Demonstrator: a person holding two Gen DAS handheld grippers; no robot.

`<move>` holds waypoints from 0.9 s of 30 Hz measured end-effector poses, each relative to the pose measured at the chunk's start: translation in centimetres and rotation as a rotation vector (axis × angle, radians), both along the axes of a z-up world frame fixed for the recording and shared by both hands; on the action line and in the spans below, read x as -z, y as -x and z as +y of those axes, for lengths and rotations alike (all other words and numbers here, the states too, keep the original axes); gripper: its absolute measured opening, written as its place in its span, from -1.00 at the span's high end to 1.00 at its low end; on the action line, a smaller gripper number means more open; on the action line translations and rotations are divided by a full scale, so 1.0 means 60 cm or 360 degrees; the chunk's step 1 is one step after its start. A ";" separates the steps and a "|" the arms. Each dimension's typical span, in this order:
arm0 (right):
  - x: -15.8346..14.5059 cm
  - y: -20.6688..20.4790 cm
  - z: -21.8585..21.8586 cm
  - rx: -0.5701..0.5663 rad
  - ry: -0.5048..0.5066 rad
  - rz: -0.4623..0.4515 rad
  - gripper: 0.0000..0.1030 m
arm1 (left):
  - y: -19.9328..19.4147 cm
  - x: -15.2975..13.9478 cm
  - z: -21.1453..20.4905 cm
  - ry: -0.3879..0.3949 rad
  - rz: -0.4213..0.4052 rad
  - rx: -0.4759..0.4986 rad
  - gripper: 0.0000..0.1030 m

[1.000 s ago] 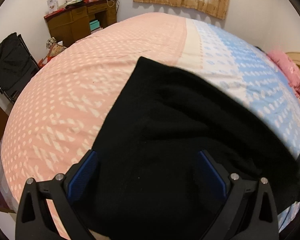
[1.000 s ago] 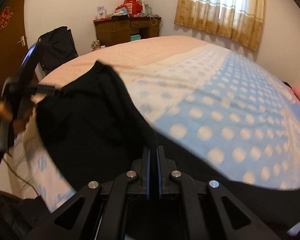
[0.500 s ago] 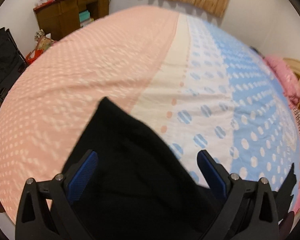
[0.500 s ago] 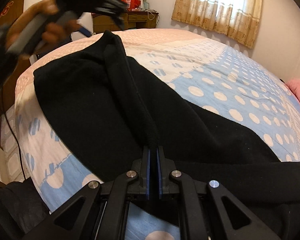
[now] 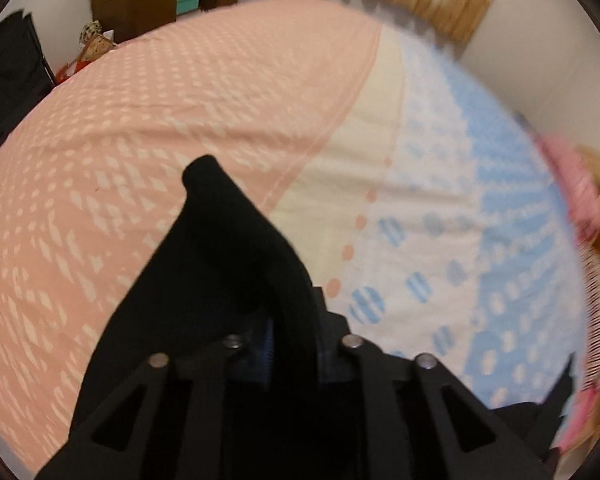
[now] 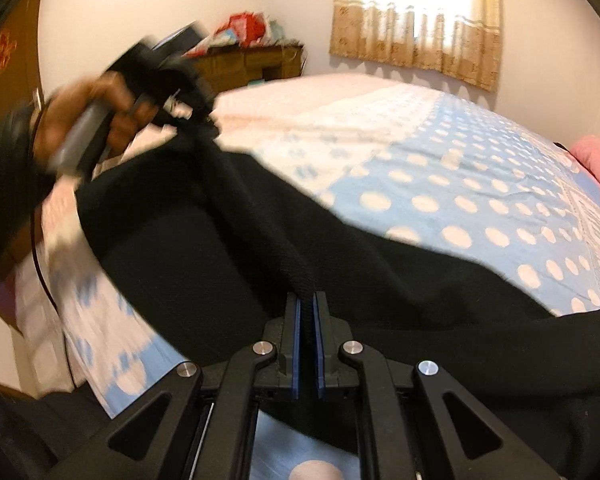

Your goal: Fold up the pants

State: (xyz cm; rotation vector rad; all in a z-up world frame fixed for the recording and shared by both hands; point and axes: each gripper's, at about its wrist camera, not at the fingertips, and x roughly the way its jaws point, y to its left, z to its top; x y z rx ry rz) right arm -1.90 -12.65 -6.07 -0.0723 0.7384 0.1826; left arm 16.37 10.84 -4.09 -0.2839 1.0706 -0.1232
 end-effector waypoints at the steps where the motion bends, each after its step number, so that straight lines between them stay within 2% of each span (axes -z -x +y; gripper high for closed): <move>1: -0.011 0.001 -0.003 0.0005 -0.0012 -0.0019 0.89 | 0.017 -0.010 0.014 0.0056 -0.0050 -0.0005 0.74; 6: -0.057 0.023 -0.004 0.0002 -0.0012 -0.0096 0.89 | 0.115 -0.075 0.051 0.0115 -0.0269 0.0020 0.75; 9: -0.073 0.042 -0.005 -0.0018 -0.0028 -0.0121 0.89 | 0.150 -0.088 0.070 0.0110 -0.0345 0.0029 0.75; 13: -0.059 0.069 0.009 -0.0036 0.0017 -0.0100 0.89 | 0.204 -0.057 0.089 0.0025 -0.0376 0.0032 0.73; 16: -0.031 0.079 0.016 -0.0034 0.0007 -0.0042 0.89 | 0.215 -0.014 0.078 -0.0078 -0.0391 0.0028 0.65; 20: 0.000 0.082 0.031 -0.0039 0.0080 -0.0002 0.89 | 0.228 0.019 0.082 -0.0208 -0.0387 0.0023 0.61; 24: 0.022 0.079 0.036 -0.0037 0.0102 0.0049 0.89 | 0.229 0.022 0.087 -0.0196 -0.0409 0.0026 0.58; 27: 0.031 0.081 0.036 -0.0043 0.0098 0.0075 0.89 | 0.235 0.017 0.096 -0.0235 -0.0432 0.0011 0.53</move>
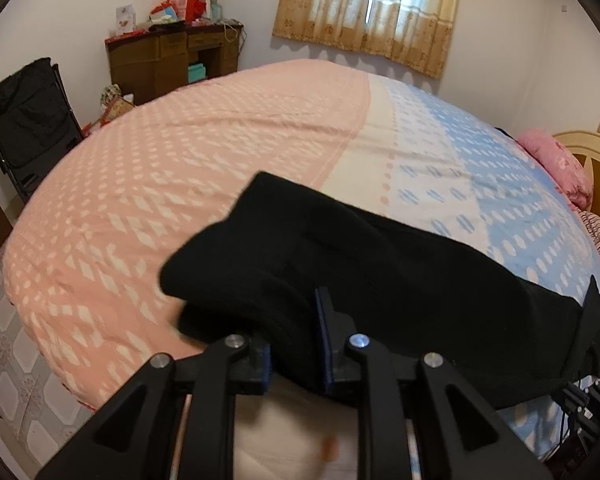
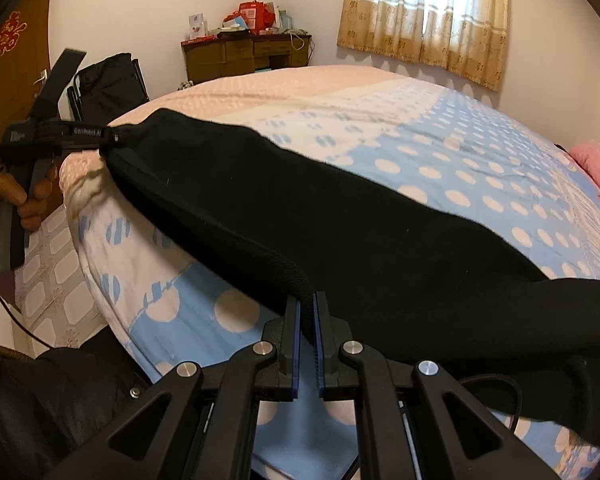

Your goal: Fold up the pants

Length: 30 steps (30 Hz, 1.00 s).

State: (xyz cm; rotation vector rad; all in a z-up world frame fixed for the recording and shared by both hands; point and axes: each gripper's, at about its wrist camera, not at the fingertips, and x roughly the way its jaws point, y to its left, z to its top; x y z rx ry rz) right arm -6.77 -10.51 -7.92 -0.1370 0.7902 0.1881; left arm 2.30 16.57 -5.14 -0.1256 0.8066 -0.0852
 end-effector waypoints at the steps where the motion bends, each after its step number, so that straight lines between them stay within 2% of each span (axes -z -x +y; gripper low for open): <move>1: 0.004 0.001 0.000 -0.0003 0.0009 0.0007 0.89 | 0.001 0.000 0.003 -0.0038 -0.0001 -0.0014 0.46; 3: 0.021 -0.003 0.000 -0.0001 0.0021 0.0054 0.86 | 0.007 0.009 0.012 -0.0132 0.0026 -0.0046 0.30; 6: 0.034 -0.004 -0.002 0.0010 0.0011 0.0070 0.82 | 0.026 0.003 0.029 -0.0180 0.0019 -0.0056 0.00; 7: 0.034 -0.002 -0.001 0.0009 0.0012 0.0062 0.81 | 0.035 -0.004 0.036 -0.0245 0.0009 -0.0104 -0.28; 8: 0.032 -0.003 -0.002 0.0007 0.0003 0.0069 0.77 | 0.041 -0.008 0.042 -0.0290 -0.0007 -0.0139 -0.42; 10: 0.027 -0.004 -0.012 0.0002 -0.0067 0.0095 0.72 | 0.053 -0.022 0.054 -0.0336 -0.0046 -0.0169 -0.50; 14: -0.007 0.002 -0.056 0.0026 -0.0364 0.0105 0.63 | 0.060 -0.052 0.070 -0.0423 -0.0134 -0.0343 -0.48; 16: -0.038 0.004 -0.086 0.0050 -0.0557 0.0059 0.50 | 0.060 -0.063 0.072 -0.0407 -0.0185 -0.0382 -0.48; 18: -0.064 -0.005 -0.105 0.0048 -0.0711 0.0006 -0.06 | 0.059 -0.068 0.062 -0.0354 -0.0232 -0.0355 -0.48; 20: -0.090 -0.026 -0.119 0.0051 -0.0831 -0.0070 -0.25 | 0.053 -0.063 0.039 -0.0323 -0.0268 -0.0299 -0.48; 22: -0.104 -0.068 -0.118 -0.0014 -0.0934 -0.0059 -0.25 | 0.045 -0.050 0.014 -0.0339 -0.0275 -0.0243 -0.48; 23: -0.108 -0.096 -0.109 -0.0065 -0.0948 -0.0016 -0.25 | 0.039 -0.041 0.003 -0.0361 -0.0273 -0.0226 -0.48; 25: -0.105 -0.148 -0.079 -0.0154 -0.0852 0.0083 -0.25 | 0.028 -0.021 -0.016 -0.0444 -0.0226 -0.0228 -0.48; 27: -0.091 -0.196 -0.049 -0.0221 -0.0736 0.0166 -0.25 | 0.028 -0.010 -0.023 -0.0467 -0.0209 -0.0216 -0.48; 30: -0.059 -0.244 -0.019 -0.0306 -0.0687 0.0284 -0.25 | 0.032 0.000 -0.023 -0.0510 -0.0195 -0.0226 -0.48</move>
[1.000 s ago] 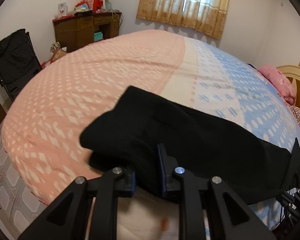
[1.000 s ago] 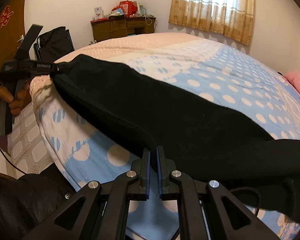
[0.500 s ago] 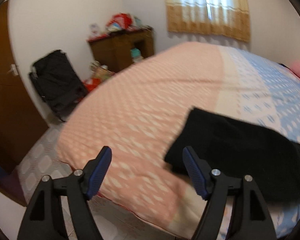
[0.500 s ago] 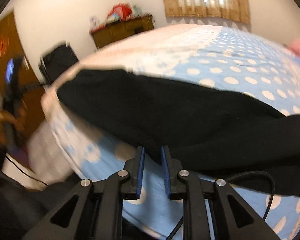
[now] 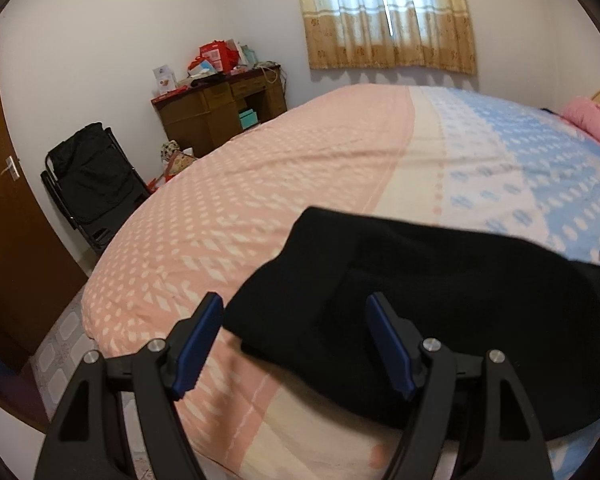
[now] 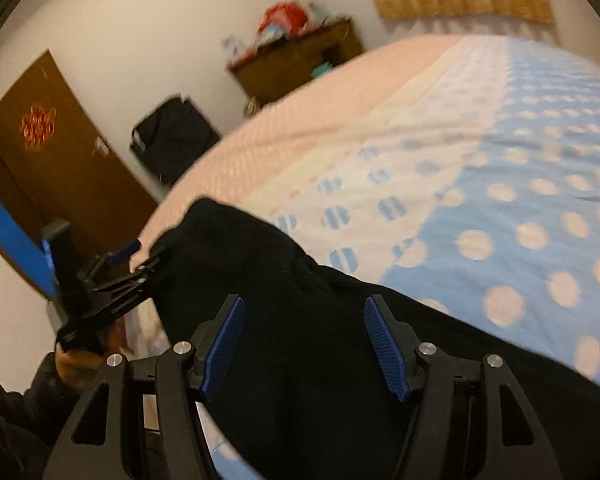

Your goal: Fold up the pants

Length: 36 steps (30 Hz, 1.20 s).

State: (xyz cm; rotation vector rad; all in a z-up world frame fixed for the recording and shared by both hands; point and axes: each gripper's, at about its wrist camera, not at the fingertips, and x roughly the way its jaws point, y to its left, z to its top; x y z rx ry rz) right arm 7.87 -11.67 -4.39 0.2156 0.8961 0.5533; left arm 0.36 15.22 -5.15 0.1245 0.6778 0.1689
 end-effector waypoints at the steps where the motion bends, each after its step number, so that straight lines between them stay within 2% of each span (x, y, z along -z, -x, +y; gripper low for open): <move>1: 0.010 -0.012 0.006 -0.0028 0.0009 0.0033 -0.25 | -0.002 0.002 0.002 -0.0009 0.0003 -0.0014 -0.48; 6: 0.051 -0.052 0.035 -0.0130 0.0032 0.0183 -0.25 | -0.013 0.009 0.021 0.0085 0.0034 -0.0042 -0.48; 9: 0.056 -0.050 0.053 -0.0325 0.0044 0.0291 -0.25 | -0.013 0.014 0.022 0.0113 0.0040 -0.0034 -0.48; 11: 0.054 -0.046 0.065 -0.0426 0.0081 0.0304 -0.25 | -0.016 0.019 0.021 0.0116 0.0045 -0.0034 -0.49; 13: 0.058 -0.052 0.070 -0.0444 0.0056 0.0322 -0.25 | -0.017 0.023 0.021 0.0127 0.0046 -0.0040 -0.51; 14: 0.064 -0.061 0.071 -0.0431 0.0007 0.0338 -0.25 | -0.018 0.023 0.021 0.0137 0.0046 -0.0041 -0.51; 19: 0.088 -0.101 0.081 -0.0414 -0.0453 0.0439 -0.28 | -0.021 0.018 0.028 0.0195 0.0063 -0.0036 -0.51; 21: 0.092 -0.112 0.079 -0.0362 -0.0514 0.0437 -0.27 | -0.024 0.016 0.030 0.0204 0.0066 -0.0037 -0.51; 25: 0.070 -0.134 0.013 -0.0150 -0.0722 0.0353 -0.27 | -0.025 0.005 0.039 0.0200 0.0029 -0.0041 -0.52; 26: 0.071 -0.143 -0.012 -0.0120 -0.0860 0.0387 -0.27 | -0.026 0.005 0.041 0.0201 0.0026 -0.0041 -0.55; 27: 0.074 -0.149 -0.024 -0.0104 -0.0926 0.0413 -0.27 | -0.027 0.004 0.042 0.0198 0.0022 -0.0045 -0.56; 28: 0.078 -0.153 -0.034 -0.0067 -0.0950 0.0434 -0.26 | -0.028 0.003 0.044 0.0190 0.0017 -0.0051 -0.56; 31: 0.095 -0.166 -0.053 0.0035 -0.0891 0.0460 -0.25 | -0.028 -0.010 0.060 0.0182 -0.0019 -0.0086 -0.56; 32: 0.111 -0.172 -0.058 0.0059 -0.0912 0.0511 -0.23 | -0.027 -0.014 0.065 0.0184 -0.0029 -0.0098 -0.56; 33: 0.132 -0.180 -0.054 0.0085 -0.0933 0.0579 -0.03 | -0.027 -0.019 0.073 0.0182 -0.0042 -0.0118 -0.56; 36: 0.135 -0.190 -0.073 0.0069 -0.0964 0.0635 0.03 | -0.023 -0.031 0.100 0.0191 -0.0052 -0.0173 -0.56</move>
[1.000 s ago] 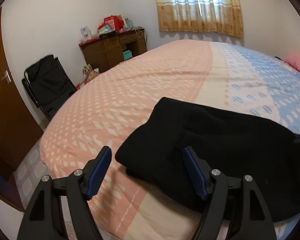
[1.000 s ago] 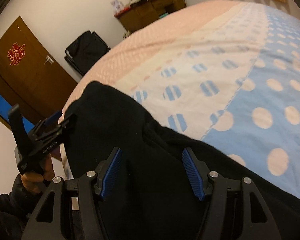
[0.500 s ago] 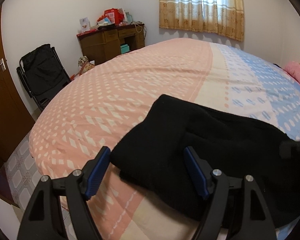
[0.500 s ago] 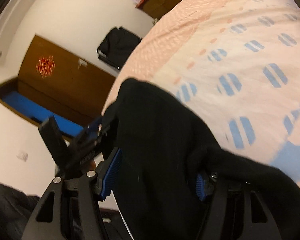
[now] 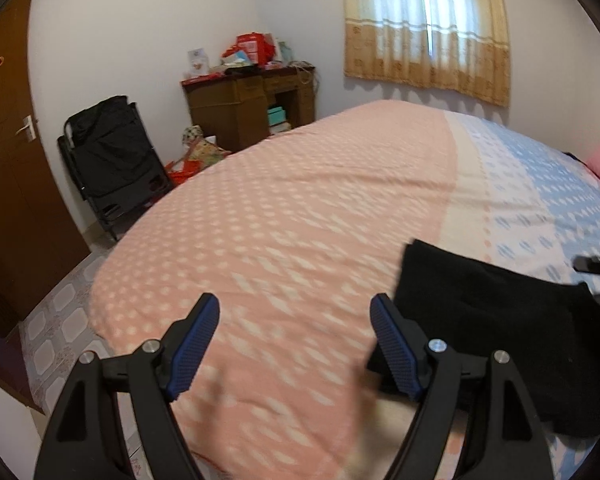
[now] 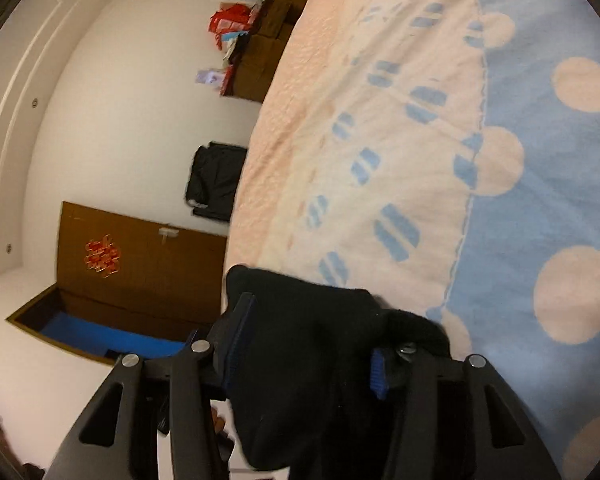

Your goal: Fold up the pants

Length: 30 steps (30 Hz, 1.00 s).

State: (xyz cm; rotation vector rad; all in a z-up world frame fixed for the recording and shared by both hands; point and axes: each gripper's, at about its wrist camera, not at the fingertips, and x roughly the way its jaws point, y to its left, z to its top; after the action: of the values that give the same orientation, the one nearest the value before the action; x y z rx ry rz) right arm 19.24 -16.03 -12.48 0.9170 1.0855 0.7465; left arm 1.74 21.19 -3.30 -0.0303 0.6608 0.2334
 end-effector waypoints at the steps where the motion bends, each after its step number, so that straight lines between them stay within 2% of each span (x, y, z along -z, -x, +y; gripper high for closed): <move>1: -0.004 0.001 -0.007 -0.0008 0.0034 0.0010 0.03 | 0.000 -0.001 0.006 0.0008 0.0008 -0.0004 -0.56; 4: -0.033 0.038 -0.042 0.0016 0.0262 -0.0039 0.01 | 0.011 -0.002 0.022 -0.0029 -0.0001 -0.0037 -0.56; 5: -0.048 0.053 -0.054 0.0072 0.0392 -0.0075 0.01 | 0.014 -0.001 0.026 -0.0046 0.0000 -0.0047 -0.56; 7: -0.092 0.092 -0.067 0.0252 0.0826 -0.0197 0.01 | 0.015 0.004 0.034 -0.0065 0.0014 -0.0076 -0.56; 8: -0.120 0.114 -0.054 0.0288 0.1011 -0.0309 0.01 | 0.014 0.006 0.039 -0.0065 0.0022 -0.0098 -0.56; 9: -0.140 0.134 -0.032 0.0279 0.1083 -0.0419 0.01 | 0.011 0.006 0.044 -0.0059 0.0027 -0.0114 -0.56; 12: -0.180 0.176 0.074 0.0046 0.1077 -0.0699 0.01 | 0.014 0.001 0.056 0.0009 0.0025 -0.0155 -0.56; 14: -0.194 0.203 0.176 -0.0153 0.1163 -0.0918 0.01 | 0.019 -0.003 0.060 0.0068 0.0012 -0.0142 -0.56; 18: -0.178 0.226 0.317 -0.0453 0.1142 -0.1088 0.01 | 0.032 -0.006 0.059 0.0043 0.0018 -0.0113 -0.56; 22: -0.147 0.225 0.409 -0.0564 0.1266 -0.1206 0.01 | 0.039 0.002 0.059 0.0047 0.0052 -0.0072 -0.56; 23: -0.135 0.219 0.424 -0.0586 0.1352 -0.1240 0.09 | 0.041 0.004 0.058 0.0051 0.0063 -0.0054 -0.56; 24: -0.125 0.216 0.429 -0.0601 0.1441 -0.1263 0.60 | 0.042 0.006 0.052 0.0047 0.0069 -0.0038 -0.56; 25: -0.119 0.212 0.432 -0.0620 0.1494 -0.1254 0.85 | 0.044 0.008 0.049 0.0036 0.0072 -0.0021 -0.56; 26: -0.115 0.207 0.424 -0.0630 0.1491 -0.1218 0.87 | 0.045 0.011 0.045 0.0022 0.0074 -0.0001 -0.56; 30: -0.129 0.190 0.373 -0.0598 0.1221 -0.1114 0.89 | 0.047 0.018 0.034 0.0024 0.0085 0.0084 -0.56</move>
State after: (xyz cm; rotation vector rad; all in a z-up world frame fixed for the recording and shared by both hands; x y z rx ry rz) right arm 7.85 6.36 -4.73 -0.2141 0.7985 0.7773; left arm -1.08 23.21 -4.40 -0.0207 0.7157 0.1786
